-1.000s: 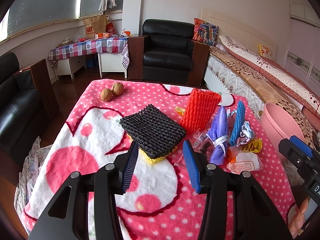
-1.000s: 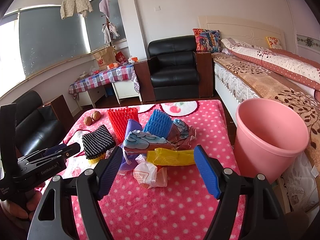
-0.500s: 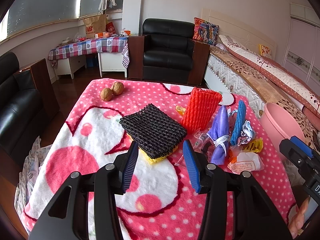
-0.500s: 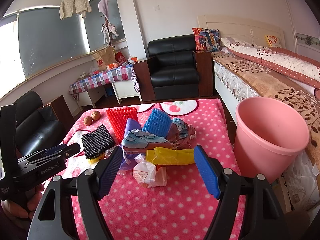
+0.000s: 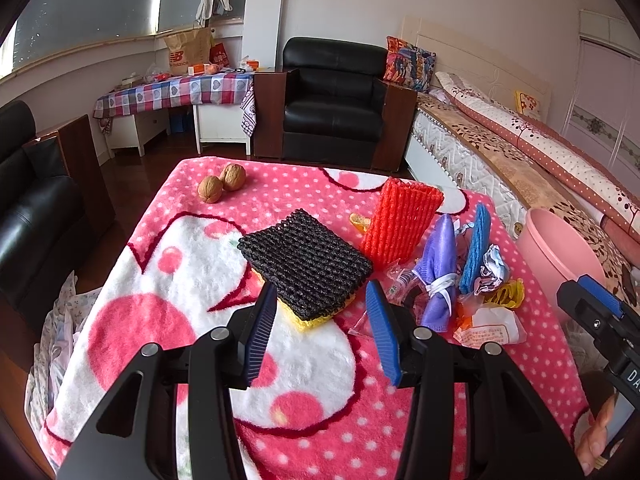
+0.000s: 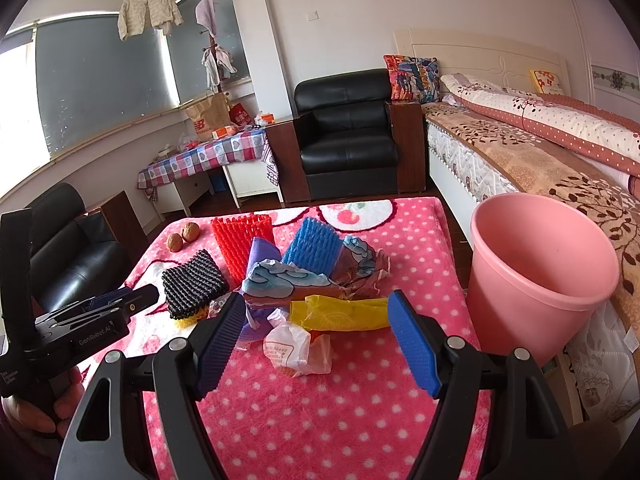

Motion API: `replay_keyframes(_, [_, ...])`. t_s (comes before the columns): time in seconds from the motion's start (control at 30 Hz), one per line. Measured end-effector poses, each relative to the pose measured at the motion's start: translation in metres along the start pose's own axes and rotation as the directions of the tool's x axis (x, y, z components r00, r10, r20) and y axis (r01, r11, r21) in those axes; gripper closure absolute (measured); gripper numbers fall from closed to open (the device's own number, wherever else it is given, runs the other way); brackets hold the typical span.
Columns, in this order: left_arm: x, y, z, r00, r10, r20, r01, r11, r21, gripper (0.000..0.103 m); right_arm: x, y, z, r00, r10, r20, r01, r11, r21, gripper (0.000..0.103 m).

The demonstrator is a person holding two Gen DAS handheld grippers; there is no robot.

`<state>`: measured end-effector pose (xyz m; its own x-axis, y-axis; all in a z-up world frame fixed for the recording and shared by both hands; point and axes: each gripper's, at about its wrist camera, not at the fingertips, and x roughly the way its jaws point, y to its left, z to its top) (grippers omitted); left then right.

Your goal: Collect trash

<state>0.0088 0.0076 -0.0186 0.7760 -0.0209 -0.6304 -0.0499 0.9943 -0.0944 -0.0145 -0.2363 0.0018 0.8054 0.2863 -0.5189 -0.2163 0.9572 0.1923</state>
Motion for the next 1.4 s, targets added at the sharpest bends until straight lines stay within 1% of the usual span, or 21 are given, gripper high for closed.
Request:
replay_keyframes(0.17, [-0.004,0.008,0.005,0.998,-0.063,0.014,0.064,0.998,-0.024,0.056,0.002,-0.003,-0.003,1.0,-0.001,-0.003,0.001,1.0,0.007,0.03])
replay_keyframes(0.33, [-0.009,0.01,0.011,0.989,-0.147,0.033,0.148,0.988,-0.033,0.056,0.004,-0.005,-0.001,1.0,0.011,-0.009,-0.011,1.0,0.01,0.03])
replay_keyframes(0.4, [-0.01,0.008,0.015,0.986,-0.163,0.038,0.164,0.986,-0.029,0.056,0.005,-0.005,-0.001,1.0,0.02,-0.009,-0.02,1.0,0.007,0.03])
replay_keyframes(0.63, [0.004,-0.011,0.04,0.983,-0.177,0.043,0.174,0.983,0.05,0.056,0.009,-0.013,0.009,0.998,0.053,-0.015,-0.053,0.998,0.026,0.03])
replay_keyframes(0.87, [0.045,-0.026,0.056,0.985,-0.172,-0.01,0.173,0.982,0.074,0.056,0.025,-0.024,0.036,0.994,0.1,-0.043,-0.098,0.993,0.059,0.03])
replay_keyframes(1.03, [0.068,-0.032,0.064,0.986,-0.163,-0.021,0.164,0.982,0.088,0.056,0.052,-0.026,0.056,0.983,0.152,-0.101,-0.143,0.985,0.092,0.03])
replay_keyframes(1.17, [0.08,-0.034,0.064,0.983,-0.181,-0.037,0.184,0.977,0.109,0.056,0.076,-0.026,0.067,0.972,0.181,-0.147,-0.164,0.979,0.119,0.03])
replay_keyframes(1.23, [0.085,-0.035,0.063,0.98,-0.195,-0.045,0.199,0.974,0.111,0.067,0.089,-0.026,0.068,0.966,0.19,-0.173,-0.168,0.977,0.135,0.034])
replay_keyframes(1.3, [0.09,-0.035,0.062,0.974,-0.218,-0.065,0.224,0.969,0.105,0.086,0.103,-0.026,0.066,0.956,0.203,-0.21,-0.172,0.972,0.159,0.036])
replay_keyframes(1.33, [0.091,-0.035,0.061,0.972,-0.223,-0.067,0.229,0.968,0.103,0.089,0.108,-0.027,0.065,0.951,0.208,-0.228,-0.171,0.97,0.171,0.039])
replay_keyframes(1.4, [0.09,-0.035,0.06,0.971,-0.232,-0.06,0.237,0.966,0.107,0.092,0.116,-0.028,0.062,0.946,0.207,-0.249,-0.165,0.97,0.178,0.043])
